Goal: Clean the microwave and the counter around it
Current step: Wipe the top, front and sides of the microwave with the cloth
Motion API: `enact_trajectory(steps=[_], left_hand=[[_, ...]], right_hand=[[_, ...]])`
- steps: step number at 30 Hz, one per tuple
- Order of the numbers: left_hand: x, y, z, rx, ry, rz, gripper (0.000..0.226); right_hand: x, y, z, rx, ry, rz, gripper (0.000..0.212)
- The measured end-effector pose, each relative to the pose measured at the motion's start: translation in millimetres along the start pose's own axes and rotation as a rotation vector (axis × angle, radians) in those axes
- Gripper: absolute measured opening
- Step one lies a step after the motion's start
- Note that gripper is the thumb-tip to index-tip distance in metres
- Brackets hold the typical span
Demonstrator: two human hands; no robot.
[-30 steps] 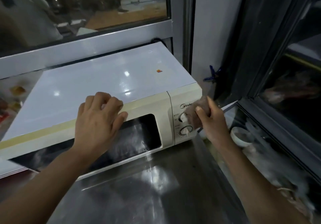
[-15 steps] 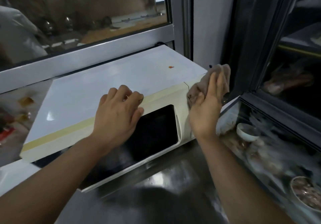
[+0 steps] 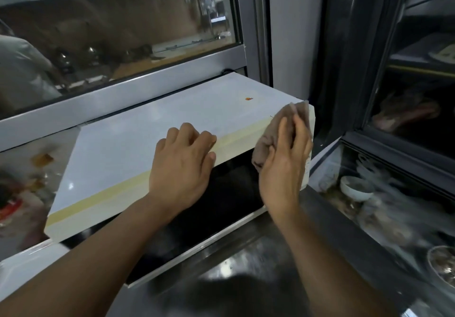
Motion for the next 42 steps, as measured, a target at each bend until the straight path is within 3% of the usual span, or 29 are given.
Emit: enact_trajectory(steps=[7,13,16,19,23,25,28,31,34,38,42], left_hand=[[0,-5,1,0.045,-0.013,-0.075,0.026],[1,-6,1,0.060,-0.010,-0.089,0.026],[2,-6,0,0.063,-0.007,-0.086,0.028],[1,-6,1,0.073,-0.015,-0.080,0.029],[0,-7,1,0.088,-0.028,-0.099,0.028],[0,-8,1,0.101,-0.037,-0.102,0.027],[0,-8,2,0.119,-0.036,-0.093,0.027],[1,-10,3,0.133,-0.046,-0.115,0.026],[1,-10,2,0.132,-0.054,-0.118,0.025],[1,-10,3,0.120,-0.040,-0.119,0.025],[2,-9,1,0.099,-0.023,-0.121,0.026]], right_hand=[[31,-15,58,0.003,-0.122,-0.241,0.031],[9,-6,39,-0.002,-0.095,-0.195,0.036],[-6,-11,22,0.038,-0.099,-0.079,0.029],[2,-18,32,0.072,-0.077,-0.013,0.022],[27,-35,62,0.096,-0.107,-0.100,0.032],[36,-46,76,0.061,-0.115,-0.137,0.037],[51,-60,103,-0.105,-0.294,-0.204,0.043],[62,-66,127,-0.203,-0.438,-0.245,0.030],[59,-61,119,-0.155,-0.477,-0.278,0.018],[37,-34,95,0.003,-0.391,-0.337,0.036],[11,-10,43,0.143,-0.184,-0.398,0.030]])
Point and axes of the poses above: each hand's wrist, its own z-axis away from the middle knuckle, its own y-axis out of the back of the hand, x = y × z, the point moved 2 cm from there along -z, towards the middle knuckle, and after that the axes turned 12 degrees about z, right-handed, at the moved point
